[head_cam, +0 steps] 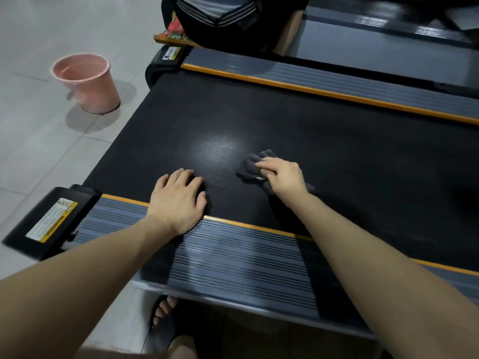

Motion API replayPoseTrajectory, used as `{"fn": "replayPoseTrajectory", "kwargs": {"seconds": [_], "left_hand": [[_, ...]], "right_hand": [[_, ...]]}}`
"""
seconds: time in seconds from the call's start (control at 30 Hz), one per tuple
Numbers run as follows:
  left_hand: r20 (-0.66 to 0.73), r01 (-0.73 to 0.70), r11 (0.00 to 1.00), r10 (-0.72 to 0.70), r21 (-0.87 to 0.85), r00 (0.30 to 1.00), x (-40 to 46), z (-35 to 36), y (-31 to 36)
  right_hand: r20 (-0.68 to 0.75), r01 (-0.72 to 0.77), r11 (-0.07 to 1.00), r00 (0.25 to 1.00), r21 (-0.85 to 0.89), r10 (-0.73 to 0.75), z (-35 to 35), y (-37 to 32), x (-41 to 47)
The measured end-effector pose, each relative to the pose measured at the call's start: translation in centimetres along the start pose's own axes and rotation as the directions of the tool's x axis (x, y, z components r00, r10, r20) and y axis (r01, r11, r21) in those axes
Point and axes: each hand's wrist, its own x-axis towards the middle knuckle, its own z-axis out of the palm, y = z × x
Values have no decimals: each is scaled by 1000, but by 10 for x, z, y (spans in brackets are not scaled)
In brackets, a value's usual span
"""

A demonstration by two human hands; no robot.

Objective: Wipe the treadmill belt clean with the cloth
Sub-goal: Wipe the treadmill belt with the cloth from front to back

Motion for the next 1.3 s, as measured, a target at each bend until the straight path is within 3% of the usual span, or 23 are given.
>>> {"fn": "replayPoseTrajectory", "kwargs": {"seconds": [0.07, 0.13, 0.2, 0.37, 0.43, 0.5, 0.6, 0.67, 0.9, 1.07, 1.3], "left_hand": [[-9, -12, 1000, 12, -8, 1000, 0, 0, -1], [-7, -41, 999, 40, -32, 999, 1, -2, -3], [-18, -72, 997, 71, -42, 997, 1, -3, -8], [-21, -83, 996, 83, -9, 996, 2, -9, -31], [8, -73, 997, 73, 12, 997, 2, -8, -41], [27, -19, 1000, 19, -20, 999, 4, -6, -47], [16, 20, 997, -19, -81, 1000, 11, -3, -51], [-3, 4, 992, -4, -129, 1000, 14, 0, -51], [-92, -4, 987, -11, -161, 996, 11, 3, -51], [-101, -12, 987, -4, -160, 995, 11, 1, -49], [-92, -56, 985, 42, -161, 995, 7, -3, -48]], "right_hand": [[88, 145, 989, 985, 37, -147, -3, -10, -27], [242, 293, 951, 920, 102, -310, -11, -14, -59], [325, 324, 936, 878, 140, -353, -15, -14, -73], [201, 417, 906, 884, 71, -422, 0, -19, -58], [134, 402, 916, 907, 9, -399, 11, -24, -42], [70, 295, 955, 954, -25, -293, 22, -32, -21], [-15, 58, 997, 998, 54, -58, 36, -49, -1], [-34, 18, 997, 999, 69, -15, 40, -54, -4], [211, 20, 999, 977, 39, -28, 25, -60, -29], [386, 132, 989, 911, 64, -147, 8, -62, -54], [268, 183, 983, 948, -22, -171, 13, -72, -57]]}}
